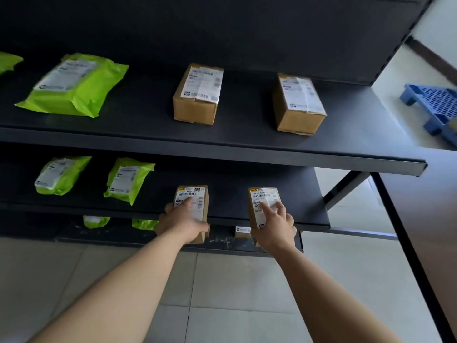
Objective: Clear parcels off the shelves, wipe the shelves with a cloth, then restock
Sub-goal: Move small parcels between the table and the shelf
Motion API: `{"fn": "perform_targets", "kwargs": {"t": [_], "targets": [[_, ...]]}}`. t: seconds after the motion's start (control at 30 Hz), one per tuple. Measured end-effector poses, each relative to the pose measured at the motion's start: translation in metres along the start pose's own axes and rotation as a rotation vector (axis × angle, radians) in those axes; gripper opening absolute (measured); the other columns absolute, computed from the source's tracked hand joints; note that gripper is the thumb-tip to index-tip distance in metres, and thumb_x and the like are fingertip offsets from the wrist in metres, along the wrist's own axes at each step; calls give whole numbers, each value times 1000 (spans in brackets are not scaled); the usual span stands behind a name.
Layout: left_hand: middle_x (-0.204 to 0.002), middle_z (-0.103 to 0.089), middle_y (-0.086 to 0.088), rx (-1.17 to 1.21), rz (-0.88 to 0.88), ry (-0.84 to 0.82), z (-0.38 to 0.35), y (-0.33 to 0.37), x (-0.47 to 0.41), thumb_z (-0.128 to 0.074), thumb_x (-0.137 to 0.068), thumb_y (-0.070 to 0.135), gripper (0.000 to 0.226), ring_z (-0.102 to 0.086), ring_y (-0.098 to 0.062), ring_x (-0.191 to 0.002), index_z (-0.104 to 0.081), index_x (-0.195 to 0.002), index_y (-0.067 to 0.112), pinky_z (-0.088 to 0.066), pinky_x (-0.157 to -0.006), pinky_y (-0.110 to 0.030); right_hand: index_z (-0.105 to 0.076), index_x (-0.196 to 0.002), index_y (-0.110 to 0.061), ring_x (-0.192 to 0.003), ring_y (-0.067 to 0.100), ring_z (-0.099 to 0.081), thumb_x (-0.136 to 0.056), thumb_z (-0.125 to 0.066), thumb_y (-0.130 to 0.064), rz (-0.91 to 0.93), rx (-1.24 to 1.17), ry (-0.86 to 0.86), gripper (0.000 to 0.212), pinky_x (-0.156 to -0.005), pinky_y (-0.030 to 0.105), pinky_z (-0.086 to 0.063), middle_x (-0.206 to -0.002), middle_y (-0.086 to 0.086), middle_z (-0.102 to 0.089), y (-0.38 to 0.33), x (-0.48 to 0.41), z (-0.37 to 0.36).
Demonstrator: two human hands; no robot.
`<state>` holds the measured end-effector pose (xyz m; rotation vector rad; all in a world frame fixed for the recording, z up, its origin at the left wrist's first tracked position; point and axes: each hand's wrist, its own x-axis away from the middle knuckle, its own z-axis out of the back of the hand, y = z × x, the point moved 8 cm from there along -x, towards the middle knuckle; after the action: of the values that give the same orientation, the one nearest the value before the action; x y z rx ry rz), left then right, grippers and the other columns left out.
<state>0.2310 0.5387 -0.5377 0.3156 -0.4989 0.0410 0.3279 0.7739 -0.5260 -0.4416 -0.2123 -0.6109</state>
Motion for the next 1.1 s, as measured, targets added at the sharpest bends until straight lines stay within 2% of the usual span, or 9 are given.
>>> {"fn": "perform_targets", "kwargs": {"t": [0.23,0.4,0.57,0.83,1.1], "targets": [[-138,-34,-8,55,-32,29,-38,-6,-76,-69,-72,49,88,-44,-31,-118,-23,-146,42,-45,-94,-43,-33,-140,-40,-132,34,-27,-83,-63,-38,15,-20,44,65,-105,45,-29,-156,2,-13,0,-73,-61],[-136,-35,-8,39,-75,78,-59,2,-132,-68,-72,52,85,-44,-31,-116,-25,-144,43,-43,-89,-42,-36,-138,-40,-131,33,-28,-82,-64,-36,0,-49,93,63,-104,46,-30,-154,2,-15,0,-122,-95],[-138,-32,-7,35,-112,106,-79,8,-179,-67,-73,54,84,-42,-31,-118,-24,-144,42,-41,-86,-41,-35,-139,-39,-133,33,-25,-79,-68,-33,-27,-53,103,69,-107,46,-29,-156,2,-11,3,-160,-121],[-141,-27,-6,20,-137,165,-98,13,-222,-67,-73,55,86,-41,-30,-119,-21,-145,42,-41,-86,-41,-32,-141,-38,-135,34,-22,-80,-66,-31,-54,-69,127,71,-107,46,-26,-158,3,-7,4,-198,-143],[-150,-15,-9,-2,-161,197,-106,21,-237,-68,-73,53,88,-34,-33,-127,-17,-145,41,-37,-96,-47,-25,-145,-39,-140,35,-13,-80,-65,-33,-72,-50,145,76,-111,50,-20,-159,6,-3,9,-218,-148]]}}
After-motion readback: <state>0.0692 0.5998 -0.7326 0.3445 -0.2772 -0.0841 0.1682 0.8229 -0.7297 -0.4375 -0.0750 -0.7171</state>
